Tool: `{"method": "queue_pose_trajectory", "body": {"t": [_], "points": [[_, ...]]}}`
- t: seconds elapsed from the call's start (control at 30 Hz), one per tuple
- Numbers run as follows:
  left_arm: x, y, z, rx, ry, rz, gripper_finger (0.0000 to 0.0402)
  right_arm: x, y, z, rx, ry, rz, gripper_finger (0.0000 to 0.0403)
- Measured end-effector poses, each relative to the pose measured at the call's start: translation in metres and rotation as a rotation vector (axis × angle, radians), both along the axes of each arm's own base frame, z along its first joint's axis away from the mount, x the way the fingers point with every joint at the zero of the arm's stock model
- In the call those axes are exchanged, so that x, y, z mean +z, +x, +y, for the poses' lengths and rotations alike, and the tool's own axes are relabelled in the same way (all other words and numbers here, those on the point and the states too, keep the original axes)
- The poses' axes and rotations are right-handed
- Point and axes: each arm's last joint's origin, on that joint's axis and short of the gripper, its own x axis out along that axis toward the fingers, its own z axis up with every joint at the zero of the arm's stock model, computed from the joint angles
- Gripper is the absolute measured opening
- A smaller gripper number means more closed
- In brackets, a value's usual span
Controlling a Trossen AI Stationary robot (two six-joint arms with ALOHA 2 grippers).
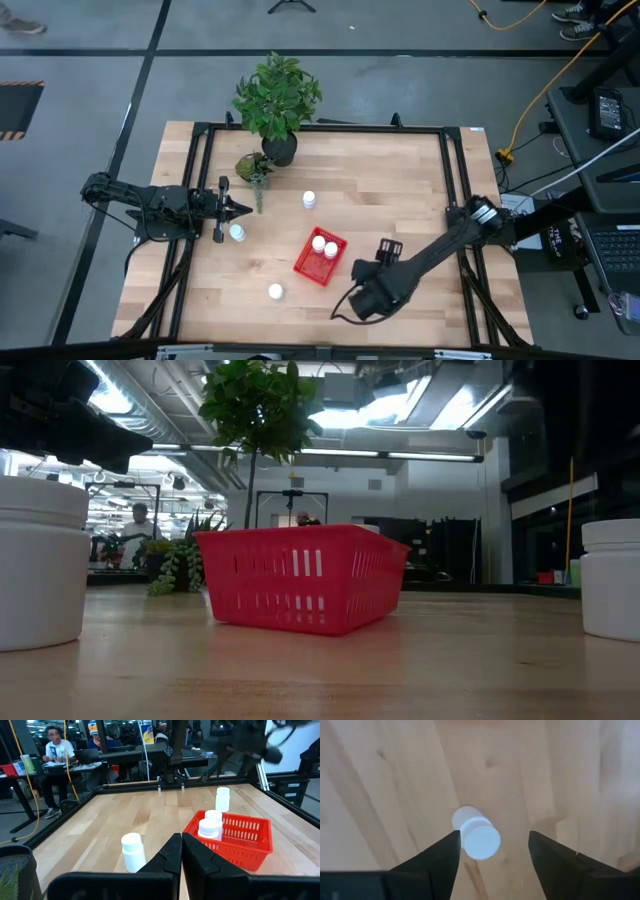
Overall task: Pick and place pill bottles into a basket
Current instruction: Put the white medicine bottle into the red bin
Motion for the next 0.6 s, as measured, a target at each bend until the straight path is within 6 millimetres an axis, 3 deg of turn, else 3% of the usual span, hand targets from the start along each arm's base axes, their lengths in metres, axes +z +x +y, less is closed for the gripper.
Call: {"method": "queue_pose_trajectory", "body": {"t": [0.17, 0.37, 0.47, 0.6], "points": [[0.000, 0.000, 0.000, 0.000, 0.000, 0.000, 0.0004, 0.034, -0.013, -0.005, 0.015, 0.031, -0.123, 0.0235], [0.000, 0.000, 0.000, 0.000, 0.000, 0.000, 0.0007, 0.069, -0.042, -0.026, 0.009, 0.051, -0.155, 0.0235], [0.000, 0.000, 0.000, 0.000, 0.000, 0.000, 0.0008, 0.065, -0.049, -0.031, 0.022, 0.105, -0.268, 0.0235], [0.000, 0.000, 0.000, 0.000, 0.000, 0.000, 0.0006, 0.038, -0.056, -0.042, 0.035, 0.154, -0.331, 0.0234]]}}
